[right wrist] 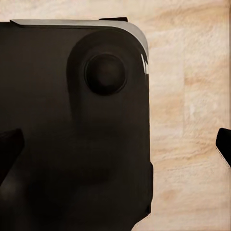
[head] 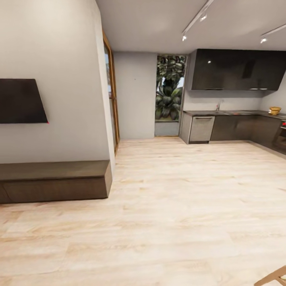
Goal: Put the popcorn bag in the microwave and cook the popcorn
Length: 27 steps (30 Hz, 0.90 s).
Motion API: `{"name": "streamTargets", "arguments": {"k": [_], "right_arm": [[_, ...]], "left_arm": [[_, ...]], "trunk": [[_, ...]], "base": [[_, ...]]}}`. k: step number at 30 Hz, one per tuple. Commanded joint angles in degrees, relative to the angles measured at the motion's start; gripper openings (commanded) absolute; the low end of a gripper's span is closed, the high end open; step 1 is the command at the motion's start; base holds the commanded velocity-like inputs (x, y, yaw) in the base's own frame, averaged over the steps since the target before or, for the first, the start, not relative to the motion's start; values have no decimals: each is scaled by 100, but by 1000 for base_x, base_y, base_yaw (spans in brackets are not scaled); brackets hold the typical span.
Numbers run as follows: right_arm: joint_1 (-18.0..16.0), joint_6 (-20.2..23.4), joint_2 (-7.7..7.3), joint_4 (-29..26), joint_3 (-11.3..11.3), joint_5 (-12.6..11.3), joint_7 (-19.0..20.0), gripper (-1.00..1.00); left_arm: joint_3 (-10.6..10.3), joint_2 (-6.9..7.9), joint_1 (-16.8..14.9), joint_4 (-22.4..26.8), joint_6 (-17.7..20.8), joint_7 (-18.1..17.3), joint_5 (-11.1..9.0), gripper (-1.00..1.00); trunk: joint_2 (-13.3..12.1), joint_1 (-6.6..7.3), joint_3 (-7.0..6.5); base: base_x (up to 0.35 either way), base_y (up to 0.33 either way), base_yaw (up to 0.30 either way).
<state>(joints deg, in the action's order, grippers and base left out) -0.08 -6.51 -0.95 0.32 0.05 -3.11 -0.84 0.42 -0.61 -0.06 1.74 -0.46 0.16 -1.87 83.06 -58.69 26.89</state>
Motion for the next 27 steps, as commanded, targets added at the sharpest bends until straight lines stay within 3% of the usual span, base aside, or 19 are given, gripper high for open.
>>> {"name": "streamTargets", "arguments": {"k": [1, 22, 27], "right_arm": [[-1, -26, 0, 4, 8, -32, -4, 100], [-1, -79, -1, 4, 20, -10, 5, 100], [-1, -85, -1, 4, -18, -45, 5, 100]], "left_arm": [[2, -1, -2, 2, -14, 2, -19, 100], [2, -1, 2, 2, -24, 2, -23, 100], [2, -1, -2, 2, -24, 2, -24, 100]], "trunk": [[2, -3, 4], [2, -3, 4], [2, -3, 4]], "base": [[322, 0, 0], [322, 0, 0], [322, 0, -164]]}}
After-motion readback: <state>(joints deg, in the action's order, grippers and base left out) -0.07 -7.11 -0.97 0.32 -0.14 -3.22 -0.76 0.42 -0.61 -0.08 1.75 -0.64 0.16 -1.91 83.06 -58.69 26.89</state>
